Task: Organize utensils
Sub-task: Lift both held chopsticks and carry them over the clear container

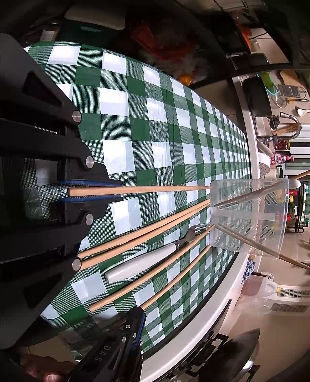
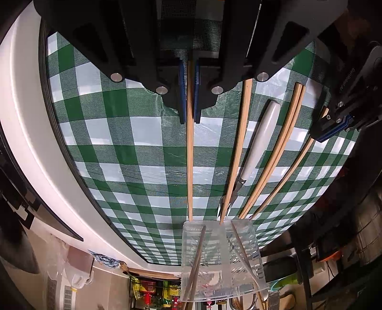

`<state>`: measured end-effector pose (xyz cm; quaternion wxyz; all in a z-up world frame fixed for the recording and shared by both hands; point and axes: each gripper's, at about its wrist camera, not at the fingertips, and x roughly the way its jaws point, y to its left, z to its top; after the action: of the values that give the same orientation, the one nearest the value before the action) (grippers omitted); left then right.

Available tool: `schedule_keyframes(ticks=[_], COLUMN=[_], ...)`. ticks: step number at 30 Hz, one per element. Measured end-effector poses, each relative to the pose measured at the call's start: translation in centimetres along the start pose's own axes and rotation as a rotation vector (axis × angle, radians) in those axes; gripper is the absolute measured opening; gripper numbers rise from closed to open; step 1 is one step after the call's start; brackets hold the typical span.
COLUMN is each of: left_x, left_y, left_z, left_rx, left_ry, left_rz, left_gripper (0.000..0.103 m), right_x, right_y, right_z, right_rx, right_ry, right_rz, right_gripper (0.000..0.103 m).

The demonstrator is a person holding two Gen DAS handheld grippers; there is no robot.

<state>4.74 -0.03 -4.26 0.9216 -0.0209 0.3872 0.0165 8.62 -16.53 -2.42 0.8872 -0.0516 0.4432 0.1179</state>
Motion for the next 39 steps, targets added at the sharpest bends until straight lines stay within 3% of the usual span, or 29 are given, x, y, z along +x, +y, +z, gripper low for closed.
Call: schedule_keyframes(ticks=[17, 23, 39], left_x=[-0.7, -2.5, -10.2], left_y=[0.1, 0.4, 0.6], left_z=[0.1, 0.4, 2.5], left_rx=[-0.005, -0.003, 0.021], left_ry=[-0.02, -0.082, -0.364], left_rz=[-0.007, 0.001, 0.026], left_gripper=[0.007, 0.006, 0.006], right_x=[-0.6, -3.0, -10.6], right_y=[-0.2, -0.3, 0.4], right_z=[0.3, 1.1, 3.3], right_rx=[0.014, 0.004, -0.042], right_ry=[-0.016, -0.111, -0.377], right_rz=[0.009, 0.005, 0.01], right_gripper=[0.006, 0.006, 0.005])
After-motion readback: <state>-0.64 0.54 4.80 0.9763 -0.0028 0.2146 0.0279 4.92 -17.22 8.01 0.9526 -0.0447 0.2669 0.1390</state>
